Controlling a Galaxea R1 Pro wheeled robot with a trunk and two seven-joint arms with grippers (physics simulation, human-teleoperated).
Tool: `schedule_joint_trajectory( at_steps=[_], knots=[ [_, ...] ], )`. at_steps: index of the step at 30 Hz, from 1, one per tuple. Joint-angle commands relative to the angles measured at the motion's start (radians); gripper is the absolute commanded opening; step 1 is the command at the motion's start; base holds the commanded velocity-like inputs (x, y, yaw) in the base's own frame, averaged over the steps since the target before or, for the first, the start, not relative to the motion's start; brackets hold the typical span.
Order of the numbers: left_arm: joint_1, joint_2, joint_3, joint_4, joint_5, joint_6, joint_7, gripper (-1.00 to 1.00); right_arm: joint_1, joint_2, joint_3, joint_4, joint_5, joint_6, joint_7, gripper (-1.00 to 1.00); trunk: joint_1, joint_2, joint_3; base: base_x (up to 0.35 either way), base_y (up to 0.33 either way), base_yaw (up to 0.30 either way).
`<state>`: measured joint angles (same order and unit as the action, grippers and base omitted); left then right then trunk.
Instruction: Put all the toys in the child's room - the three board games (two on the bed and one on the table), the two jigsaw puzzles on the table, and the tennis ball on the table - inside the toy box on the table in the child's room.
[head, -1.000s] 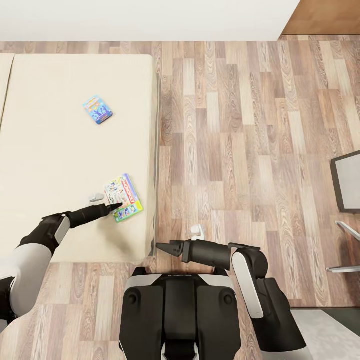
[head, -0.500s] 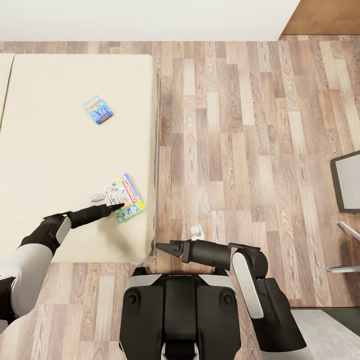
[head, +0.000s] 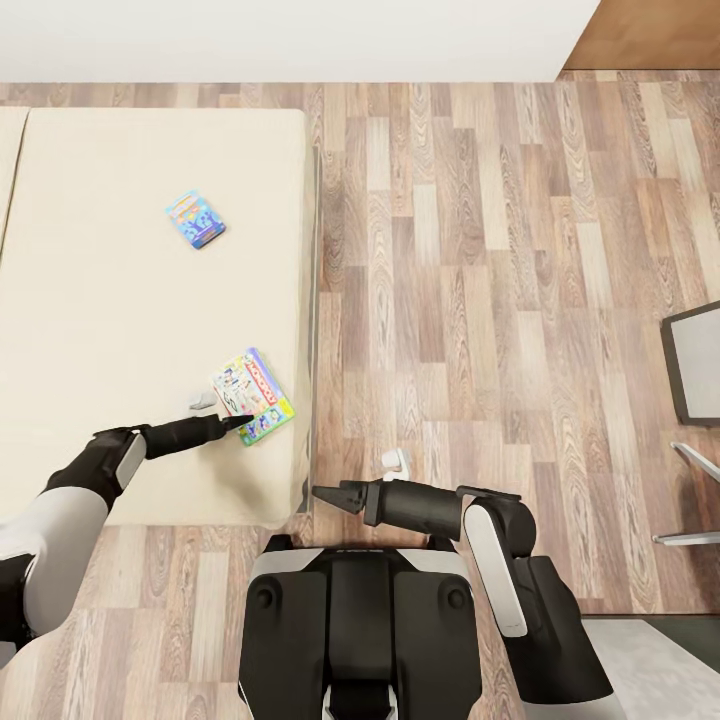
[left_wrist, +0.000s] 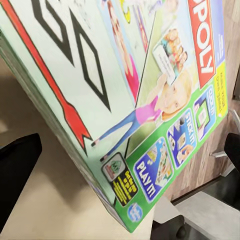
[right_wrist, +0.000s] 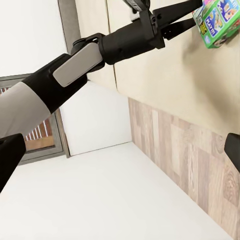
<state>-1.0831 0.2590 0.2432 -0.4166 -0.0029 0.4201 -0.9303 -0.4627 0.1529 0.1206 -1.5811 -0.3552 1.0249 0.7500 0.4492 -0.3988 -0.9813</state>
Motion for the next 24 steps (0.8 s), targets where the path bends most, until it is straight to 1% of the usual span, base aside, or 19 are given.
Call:
schedule_joint_trajectory(
  at_steps=[1, 11, 19, 24],
  knots=[
    [0.0, -0.001, 0.001, 0.001, -0.006, 0.012, -0.003, 1.0, -0.001, 0.001, -0.001, 0.0, 0.003, 0.004, 0.005, 1.0, 0.001, -0.001, -0.001, 0.0, 0.0, 0.0],
    [0.0, -0.013, 0.001, 0.001, -0.006, 0.012, -0.007, 1.0, -0.001, 0.001, -0.001, 0.0, 0.002, 0.004, 0.005, 1.0, 0.001, -0.001, -0.001, 0.0, 0.0, 0.0],
    [0.0, -0.014, 0.001, 0.001, -0.006, 0.012, -0.044, 1.0, -0.001, 0.001, -0.001, 0.0, 0.001, 0.004, 0.005, 1.0, 0.001, -0.001, -0.001, 0.0, 0.0, 0.0],
    [0.0, -0.014, 0.001, 0.001, -0.006, 0.012, -0.052, 1.0, -0.001, -0.001, -0.001, -0.001, 0.001, 0.004, 0.005, 1.0, 0.001, -0.001, -0.001, 0.0, 0.0, 0.0]
  ],
)
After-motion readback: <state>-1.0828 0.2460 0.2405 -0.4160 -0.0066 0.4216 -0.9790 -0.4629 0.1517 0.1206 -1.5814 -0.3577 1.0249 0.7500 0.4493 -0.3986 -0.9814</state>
